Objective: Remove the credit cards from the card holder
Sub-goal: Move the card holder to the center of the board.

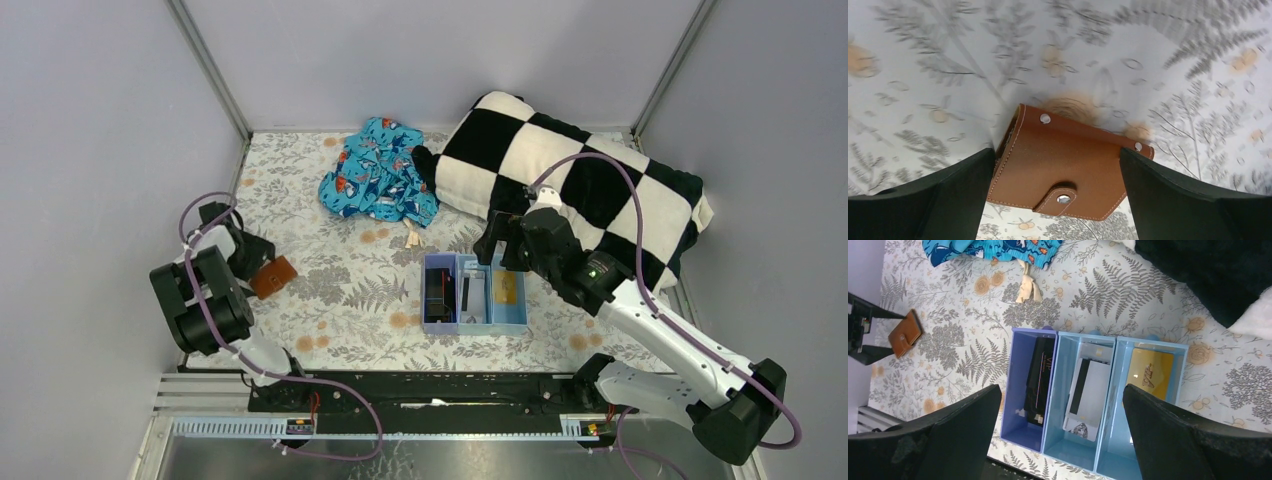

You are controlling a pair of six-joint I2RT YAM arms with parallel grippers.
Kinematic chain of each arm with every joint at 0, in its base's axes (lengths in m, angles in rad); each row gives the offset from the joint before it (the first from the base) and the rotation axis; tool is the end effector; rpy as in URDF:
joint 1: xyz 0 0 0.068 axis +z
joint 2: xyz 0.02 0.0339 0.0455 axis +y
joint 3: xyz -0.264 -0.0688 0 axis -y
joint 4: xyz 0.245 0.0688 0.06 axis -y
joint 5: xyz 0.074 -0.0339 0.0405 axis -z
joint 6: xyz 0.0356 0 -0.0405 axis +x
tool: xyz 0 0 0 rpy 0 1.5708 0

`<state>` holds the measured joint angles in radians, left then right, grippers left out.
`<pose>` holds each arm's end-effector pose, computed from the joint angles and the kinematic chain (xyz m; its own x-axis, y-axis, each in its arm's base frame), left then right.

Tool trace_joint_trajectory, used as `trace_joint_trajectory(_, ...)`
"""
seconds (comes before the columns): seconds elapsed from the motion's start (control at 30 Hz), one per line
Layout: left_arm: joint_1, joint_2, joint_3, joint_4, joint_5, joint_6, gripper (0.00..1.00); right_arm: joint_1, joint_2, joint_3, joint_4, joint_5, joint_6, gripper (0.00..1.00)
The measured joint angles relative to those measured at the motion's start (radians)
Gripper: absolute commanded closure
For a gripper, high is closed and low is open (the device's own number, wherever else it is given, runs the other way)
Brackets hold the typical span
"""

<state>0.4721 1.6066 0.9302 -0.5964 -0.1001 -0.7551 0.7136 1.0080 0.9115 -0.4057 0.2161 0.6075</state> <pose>0.2568 0.1351 0.1662 -0.2919 -0.9148 -0.2793 -0.9320 0.3376 -0.1317 0.1744 0.1409 0.3205 -0.5826 0.2330 -0.7786 -0.2006 0.8872 0.4156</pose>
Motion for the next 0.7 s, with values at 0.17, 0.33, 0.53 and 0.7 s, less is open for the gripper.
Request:
trace_joint_trajectory(0.17, -0.121, 0.031, 0.029, 0.037, 0.087, 0.068, 0.01, 0.000, 0.011, -0.004, 0.000, -0.028, 0.022, 0.00)
trace_joint_trajectory(0.33, -0.365, 0.041, 0.058, 0.044, 0.158, 0.132, 0.01, 0.000, 0.040, -0.006, 0.003, -0.064, 0.023, 0.00)
trace_joint_trajectory(0.53, -0.462, 0.019, 0.122, -0.009, 0.205, 0.208, 0.01, 0.000, 0.044, -0.025, 0.037, -0.107, 0.026, 0.00)
trace_joint_trajectory(0.7, -0.453, -0.008, 0.209, -0.028, 0.195, 0.238, 0.07, 0.000, 0.044, -0.043, 0.041, -0.125, 0.021, 0.00)
